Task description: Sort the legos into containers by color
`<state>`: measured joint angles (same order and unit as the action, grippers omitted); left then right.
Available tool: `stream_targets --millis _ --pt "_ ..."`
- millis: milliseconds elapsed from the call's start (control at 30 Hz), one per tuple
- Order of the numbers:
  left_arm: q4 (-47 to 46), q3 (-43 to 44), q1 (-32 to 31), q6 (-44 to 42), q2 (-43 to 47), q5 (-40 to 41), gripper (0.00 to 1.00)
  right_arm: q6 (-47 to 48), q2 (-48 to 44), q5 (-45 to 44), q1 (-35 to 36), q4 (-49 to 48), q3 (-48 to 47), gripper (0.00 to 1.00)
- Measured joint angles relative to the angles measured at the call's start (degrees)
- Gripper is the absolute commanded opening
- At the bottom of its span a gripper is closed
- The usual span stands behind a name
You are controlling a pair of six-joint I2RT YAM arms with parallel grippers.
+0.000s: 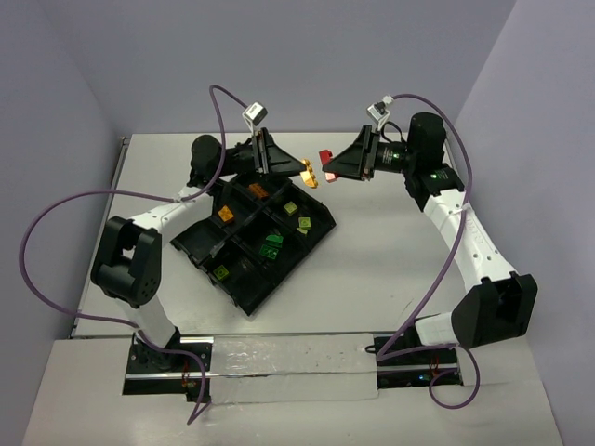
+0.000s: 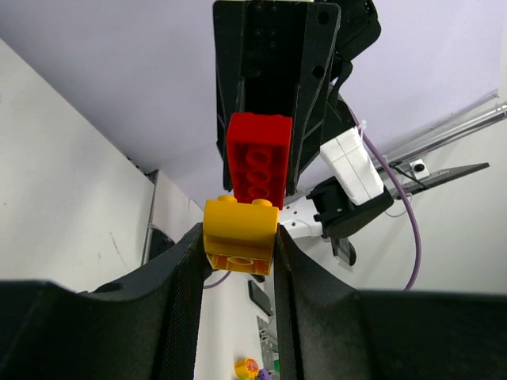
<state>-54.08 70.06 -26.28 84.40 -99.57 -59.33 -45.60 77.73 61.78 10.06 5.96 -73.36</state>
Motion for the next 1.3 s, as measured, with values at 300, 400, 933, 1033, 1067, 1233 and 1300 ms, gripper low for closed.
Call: stream_targets --millis 300,400,933,1033,1067,1233,1300 --pt "14.9 -0.4 3.1 -10.2 2.6 0.7 0.00 7.6 0.6 -8.6 -0.4 12.5 -6.6 0.00" --pt "30.3 -0.7 6.7 -19.7 7.2 4.3 0.00 9.8 0.5 -15.4 -0.8 17.2 -9.1 0.00" --pt "80.1 0.5 15.5 -44.3 11.6 45.2 0.00 11.2 0.3 -31.1 -2.3 25.3 -9.2 0.00" --pt "81.4 0.5 15.5 -45.2 9.2 48.1 0.00 11.2 0.3 -31.1 -2.3 25.4 -9.2 0.00" --pt "81.7 0.5 15.5 -45.4 8.5 49.0 0.00 11.3 0.3 -31.0 -2.3 25.4 -9.2 0.00" --pt "82.2 0.5 15.5 -46.2 6.4 51.1 0.00 12.2 0.8 -31.2 -1.7 25.6 -9.3 0.00" --pt "82.2 0.5 15.5 -46.2 5.8 51.5 0.01 12.6 1.8 -32.0 -0.7 26.4 -10.1 0.00"
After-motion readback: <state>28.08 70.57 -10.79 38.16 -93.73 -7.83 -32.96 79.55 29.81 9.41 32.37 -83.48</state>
